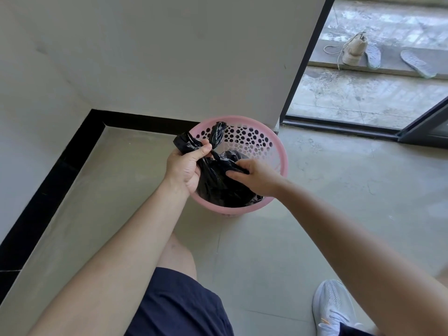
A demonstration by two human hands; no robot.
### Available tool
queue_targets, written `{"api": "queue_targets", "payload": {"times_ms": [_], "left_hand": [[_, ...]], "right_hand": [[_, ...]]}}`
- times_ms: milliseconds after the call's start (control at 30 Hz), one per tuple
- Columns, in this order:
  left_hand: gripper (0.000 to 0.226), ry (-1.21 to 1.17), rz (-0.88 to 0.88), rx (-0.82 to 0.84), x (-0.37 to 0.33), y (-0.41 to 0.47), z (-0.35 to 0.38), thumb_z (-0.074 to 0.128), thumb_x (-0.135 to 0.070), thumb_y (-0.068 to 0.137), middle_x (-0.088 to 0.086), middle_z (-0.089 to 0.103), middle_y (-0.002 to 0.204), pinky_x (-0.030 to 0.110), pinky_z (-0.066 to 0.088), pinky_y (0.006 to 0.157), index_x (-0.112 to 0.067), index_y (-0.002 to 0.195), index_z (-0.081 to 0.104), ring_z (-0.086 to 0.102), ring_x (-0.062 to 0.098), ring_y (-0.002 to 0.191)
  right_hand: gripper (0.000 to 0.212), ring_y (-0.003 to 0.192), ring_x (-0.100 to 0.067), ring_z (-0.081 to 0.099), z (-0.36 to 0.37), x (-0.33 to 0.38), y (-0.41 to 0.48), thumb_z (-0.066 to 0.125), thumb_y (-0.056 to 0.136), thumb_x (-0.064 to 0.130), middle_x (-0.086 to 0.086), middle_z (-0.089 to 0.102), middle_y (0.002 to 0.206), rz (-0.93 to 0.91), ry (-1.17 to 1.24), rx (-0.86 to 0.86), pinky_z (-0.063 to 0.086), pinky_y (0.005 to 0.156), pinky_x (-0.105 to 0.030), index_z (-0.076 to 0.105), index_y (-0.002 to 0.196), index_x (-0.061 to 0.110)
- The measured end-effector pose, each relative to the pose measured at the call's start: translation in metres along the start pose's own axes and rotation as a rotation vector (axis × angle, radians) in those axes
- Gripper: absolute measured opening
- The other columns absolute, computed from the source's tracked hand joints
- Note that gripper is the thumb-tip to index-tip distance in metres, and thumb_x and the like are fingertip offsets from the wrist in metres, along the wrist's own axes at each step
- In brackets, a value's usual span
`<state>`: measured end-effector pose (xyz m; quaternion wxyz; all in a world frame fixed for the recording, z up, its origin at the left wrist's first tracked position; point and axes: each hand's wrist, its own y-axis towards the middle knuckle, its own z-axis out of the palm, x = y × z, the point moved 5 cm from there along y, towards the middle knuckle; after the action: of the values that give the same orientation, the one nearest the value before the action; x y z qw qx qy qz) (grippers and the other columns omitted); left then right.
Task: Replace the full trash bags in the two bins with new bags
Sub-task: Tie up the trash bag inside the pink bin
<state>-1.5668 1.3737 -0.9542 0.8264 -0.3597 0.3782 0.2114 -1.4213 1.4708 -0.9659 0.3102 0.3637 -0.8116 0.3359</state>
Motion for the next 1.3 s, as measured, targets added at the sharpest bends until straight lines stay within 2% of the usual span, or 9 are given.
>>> {"api": "queue_targets", "payload": {"times_ms": [100,200,300,467,633,767,900,1067,1300], "left_hand": [[0.022,0.031,0.025,0.023,0.0,0.001,-0.003,0.07,0.012,0.078,0.002,0.073,0.082,0.04,0.056,0.089,-0.01,0.078,0.068,0.07,0.021,0.086],[0.019,0.1,0.047,0.069,-0.001,0.0,-0.008,0.073,0.009,0.077,0.004,0.074,0.089,0.043,0.054,0.095,-0.009,0.083,0.07,0.069,0.024,0.093],[0.019,0.157,0.051,0.112,-0.002,-0.002,-0.011,0.075,0.003,0.075,0.009,0.073,0.098,0.04,0.055,0.092,-0.004,0.092,0.071,0.07,0.026,0.097],[0.027,0.188,0.039,0.146,0.0,-0.011,0.0,0.077,-0.007,0.075,0.016,0.071,0.104,0.036,0.056,0.088,-0.001,0.099,0.068,0.069,0.024,0.094],[0.032,0.247,0.112,-0.141,0.001,-0.012,-0.011,0.086,-0.029,0.072,0.01,0.076,0.097,0.042,0.057,0.091,-0.008,0.094,0.075,0.073,0.025,0.093],[0.021,0.071,0.049,-0.236,0.005,-0.014,-0.008,0.084,-0.024,0.076,-0.004,0.067,0.067,0.02,0.05,0.051,-0.013,0.081,0.067,0.061,0.008,0.056],[0.034,-0.052,-0.078,-0.234,0.011,-0.014,-0.012,0.085,-0.018,0.075,0.002,0.07,0.081,0.017,0.044,0.043,-0.009,0.103,0.069,0.063,0.007,0.06],[0.023,0.138,-0.051,-0.587,-0.009,-0.006,-0.071,0.084,-0.01,0.075,0.007,0.068,0.068,0.022,0.054,0.05,-0.001,0.084,0.065,0.06,0.009,0.044],[0.021,0.181,0.038,-0.607,-0.021,0.0,-0.084,0.083,-0.009,0.076,0.008,0.067,0.074,0.022,0.054,0.05,-0.007,0.076,0.062,0.059,0.01,0.051]], "right_hand": [[0.027,0.095,-0.012,0.07,0.007,-0.004,-0.001,0.062,0.095,0.044,0.006,0.073,0.104,0.028,-0.004,0.036,0.056,0.092,-0.037,0.066,0.115,0.026],[0.059,0.112,-0.009,0.062,0.009,-0.004,-0.005,0.054,0.088,0.069,0.011,0.065,0.123,0.15,0.296,0.1,0.047,0.105,-0.033,0.058,0.132,0.03],[0.07,0.119,-0.012,0.056,-0.002,0.0,0.005,0.04,0.089,0.076,0.008,0.06,0.129,0.202,0.493,-0.089,0.038,0.109,-0.038,0.052,0.14,0.029],[0.038,0.083,-0.009,0.061,-0.008,0.004,0.014,0.07,0.086,0.054,0.011,0.07,0.088,0.264,0.875,-0.211,0.051,0.081,-0.029,0.073,0.109,0.024],[0.017,0.066,-0.007,0.058,-0.011,0.002,0.015,0.064,0.097,0.028,0.004,0.065,0.078,0.176,1.263,-0.333,0.046,0.058,-0.018,0.063,0.104,0.012],[0.014,0.067,-0.007,0.065,-0.006,0.005,0.011,0.055,0.102,0.023,0.0,0.069,0.079,0.209,1.52,-0.358,0.051,0.058,-0.017,0.059,0.104,0.01],[0.016,0.061,-0.007,0.062,-0.016,-0.007,0.006,0.052,0.103,0.019,-0.003,0.066,0.074,0.309,1.5,-0.473,0.052,0.057,-0.016,0.06,0.101,0.006],[0.015,0.041,-0.004,0.055,-0.061,-0.074,-0.02,0.056,0.101,0.011,-0.009,0.061,0.075,0.463,1.298,-0.792,0.047,0.044,-0.016,0.053,0.112,0.001],[0.007,0.045,-0.005,0.054,-0.073,-0.097,-0.033,0.057,0.1,0.012,-0.008,0.065,0.08,0.531,1.173,-0.897,0.047,0.045,-0.017,0.058,0.095,0.007]]}}
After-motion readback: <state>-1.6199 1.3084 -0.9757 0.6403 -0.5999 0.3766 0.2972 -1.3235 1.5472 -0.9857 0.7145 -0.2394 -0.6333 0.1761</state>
